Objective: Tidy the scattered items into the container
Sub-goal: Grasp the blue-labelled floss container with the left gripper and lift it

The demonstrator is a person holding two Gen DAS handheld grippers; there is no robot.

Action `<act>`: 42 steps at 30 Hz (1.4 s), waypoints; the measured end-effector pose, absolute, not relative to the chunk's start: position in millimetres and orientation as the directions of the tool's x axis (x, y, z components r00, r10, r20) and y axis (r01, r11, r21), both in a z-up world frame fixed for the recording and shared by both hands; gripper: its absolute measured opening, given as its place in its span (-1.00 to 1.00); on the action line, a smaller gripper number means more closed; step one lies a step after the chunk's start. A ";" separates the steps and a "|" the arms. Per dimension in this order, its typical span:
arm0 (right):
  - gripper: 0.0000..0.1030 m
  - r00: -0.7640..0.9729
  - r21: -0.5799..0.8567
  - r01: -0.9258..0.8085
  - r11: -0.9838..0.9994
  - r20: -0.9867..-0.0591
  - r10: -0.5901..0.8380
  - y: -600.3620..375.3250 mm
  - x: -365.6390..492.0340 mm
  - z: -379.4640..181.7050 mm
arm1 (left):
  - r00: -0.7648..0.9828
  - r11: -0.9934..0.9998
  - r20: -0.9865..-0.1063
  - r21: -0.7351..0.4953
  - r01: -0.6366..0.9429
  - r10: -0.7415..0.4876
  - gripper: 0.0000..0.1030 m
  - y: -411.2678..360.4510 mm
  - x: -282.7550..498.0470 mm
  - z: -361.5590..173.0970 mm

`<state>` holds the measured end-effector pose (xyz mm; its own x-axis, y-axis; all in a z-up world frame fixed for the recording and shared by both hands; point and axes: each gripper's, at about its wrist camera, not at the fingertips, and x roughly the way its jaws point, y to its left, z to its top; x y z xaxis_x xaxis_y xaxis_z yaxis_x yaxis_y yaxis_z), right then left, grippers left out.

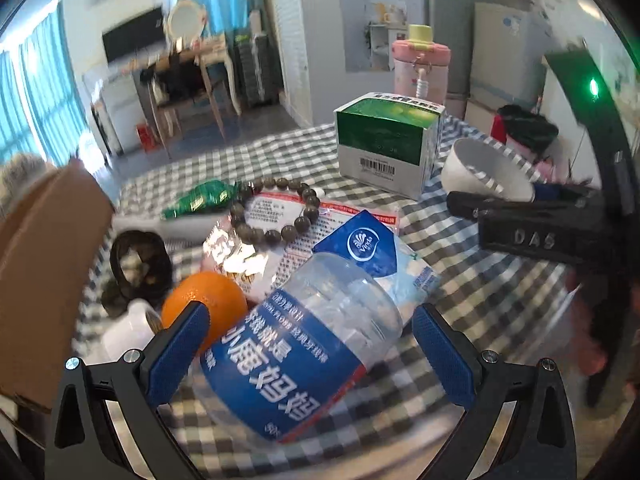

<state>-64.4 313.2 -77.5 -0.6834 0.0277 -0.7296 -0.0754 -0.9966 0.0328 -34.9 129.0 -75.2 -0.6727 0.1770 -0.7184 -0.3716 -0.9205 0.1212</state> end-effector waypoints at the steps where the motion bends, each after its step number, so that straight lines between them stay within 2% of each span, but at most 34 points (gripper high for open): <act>1: 0.61 -0.684 0.036 -0.073 -0.997 -0.729 0.023 313.8 -64.3 -76.9 | -0.674 -0.917 -0.718 0.134 -0.377 0.172 0.99 130.1 -34.6 -75.8; 2: 0.61 -0.684 0.040 -0.071 -0.997 -0.729 0.020 313.9 -64.3 -76.5 | -0.674 -0.912 -0.719 0.141 -0.384 0.173 0.94 129.9 -33.7 -75.6; 3: 0.61 -0.686 0.045 -0.070 -0.997 -0.728 0.015 314.1 -64.1 -75.8 | -0.674 -0.907 -0.718 0.147 -0.394 0.176 0.70 129.4 -32.2 -74.7; 5: 0.61 -0.686 0.054 -0.063 -0.997 -0.727 0.004 314.6 -63.5 -75.9 | -0.665 -0.892 -0.722 0.155 -0.425 0.192 0.64 128.3 -29.5 -72.3; 7: 0.61 -0.686 0.061 -0.058 -0.996 -0.727 -0.005 313.8 -62.5 -76.1 | -0.668 -0.882 -0.719 0.173 -0.439 0.191 0.46 127.6 -25.8 -68.8; 9: 0.61 -0.687 0.067 -0.051 -0.996 -0.727 -0.014 311.4 -61.9 -76.1 | -0.672 -0.877 -0.715 0.180 -0.445 0.194 0.37 127.8 -21.8 -63.4; 19: 0.61 -0.699 0.073 -0.020 -0.997 -0.714 -0.038 301.7 -53.4 -66.0 | -0.674 -0.898 -0.691 0.081 -0.432 0.261 0.24 110.7 -21.7 -38.0; 27: 0.61 -0.695 0.086 -0.005 -0.996 -0.717 -0.058 296.1 -52.9 -66.8 | -0.667 -0.896 -0.677 0.025 -0.444 0.311 0.24 100.5 -24.2 -40.4; 30: 0.61 -0.694 0.094 -0.006 -0.996 -0.717 -0.063 297.6 -52.6 -67.2 | -0.681 -0.887 -0.666 0.062 -0.457 0.304 0.25 106.6 -20.4 -51.7; 32: 0.61 -0.693 0.098 -0.012 -0.995 -0.718 -0.062 299.6 -52.6 -67.5 | -0.662 -0.873 -0.691 0.094 -0.479 0.289 0.29 113.2 -19.6 -62.7; 34: 0.61 -0.694 0.102 -0.020 -0.995 -0.718 -0.060 302.5 -52.1 -67.3 | -0.669 -0.862 -0.700 0.154 -0.482 0.249 0.53 117.4 -16.8 -71.5; 35: 0.61 -0.694 0.104 -0.022 -0.994 -0.717 -0.060 303.7 -51.5 -67.2 | -0.670 -0.850 -0.702 0.180 -0.495 0.242 0.58 119.5 -13.9 -74.4; 37: 0.61 -0.696 0.107 -0.022 -0.994 -0.716 -0.062 305.2 -50.5 -66.7 | -0.648 -0.824 -0.721 0.196 -0.531 0.246 0.90 121.7 -9.0 -78.5; 41: 0.61 -0.695 0.114 -0.016 -0.993 -0.715 -0.071 303.9 -50.0 -67.1 | -0.640 -0.816 -0.731 0.208 -0.539 0.237 0.93 121.1 -7.2 -84.2; 42: 0.61 -0.695 0.115 -0.013 -0.993 -0.715 -0.074 303.1 -49.6 -67.3 | -0.643 -0.817 -0.728 0.208 -0.538 0.238 0.79 120.4 -7.0 -83.4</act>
<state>-49.6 303.1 -67.3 -0.6948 -0.0738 -0.7154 -0.0129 -0.9933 0.1149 -7.0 120.4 -83.4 -0.6430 0.2384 -0.7278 -0.5380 -0.8169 0.2078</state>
